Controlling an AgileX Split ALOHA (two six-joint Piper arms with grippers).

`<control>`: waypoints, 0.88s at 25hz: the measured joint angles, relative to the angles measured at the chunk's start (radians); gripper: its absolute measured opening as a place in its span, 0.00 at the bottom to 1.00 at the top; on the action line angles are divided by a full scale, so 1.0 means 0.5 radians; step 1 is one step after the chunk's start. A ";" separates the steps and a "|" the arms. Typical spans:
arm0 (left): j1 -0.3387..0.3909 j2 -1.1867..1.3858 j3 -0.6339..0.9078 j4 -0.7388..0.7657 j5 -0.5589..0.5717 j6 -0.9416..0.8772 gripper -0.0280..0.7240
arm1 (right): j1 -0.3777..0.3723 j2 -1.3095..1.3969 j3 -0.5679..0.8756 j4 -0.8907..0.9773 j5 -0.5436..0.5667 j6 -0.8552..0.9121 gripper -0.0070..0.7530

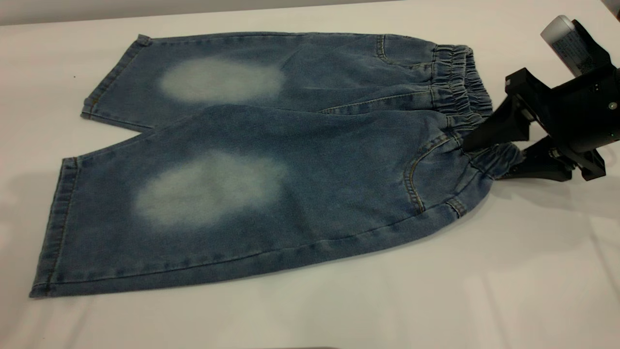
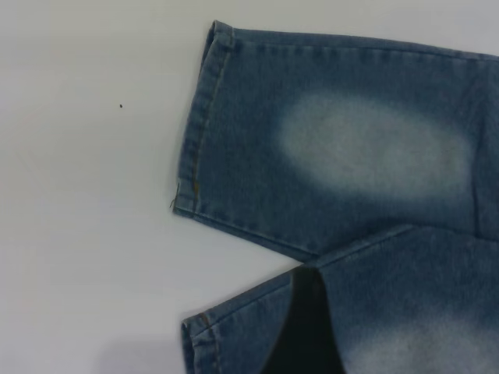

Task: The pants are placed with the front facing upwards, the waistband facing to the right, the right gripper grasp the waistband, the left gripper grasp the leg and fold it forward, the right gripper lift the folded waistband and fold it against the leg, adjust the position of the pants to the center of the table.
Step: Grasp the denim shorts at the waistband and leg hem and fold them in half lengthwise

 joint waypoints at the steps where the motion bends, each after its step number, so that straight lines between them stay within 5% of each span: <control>1: 0.000 0.000 0.000 0.000 0.007 0.000 0.77 | 0.000 0.000 0.000 -0.009 0.002 0.002 0.39; 8: 0.000 0.000 0.000 0.000 0.279 0.000 0.77 | 0.000 0.000 0.000 -0.070 0.019 0.007 0.07; 14: 0.000 0.000 0.154 0.000 0.651 -0.010 0.77 | 0.000 0.000 0.000 -0.088 0.019 0.007 0.06; 22: 0.000 0.000 0.534 0.005 0.554 -0.108 0.77 | 0.000 0.000 0.000 -0.102 0.021 0.005 0.06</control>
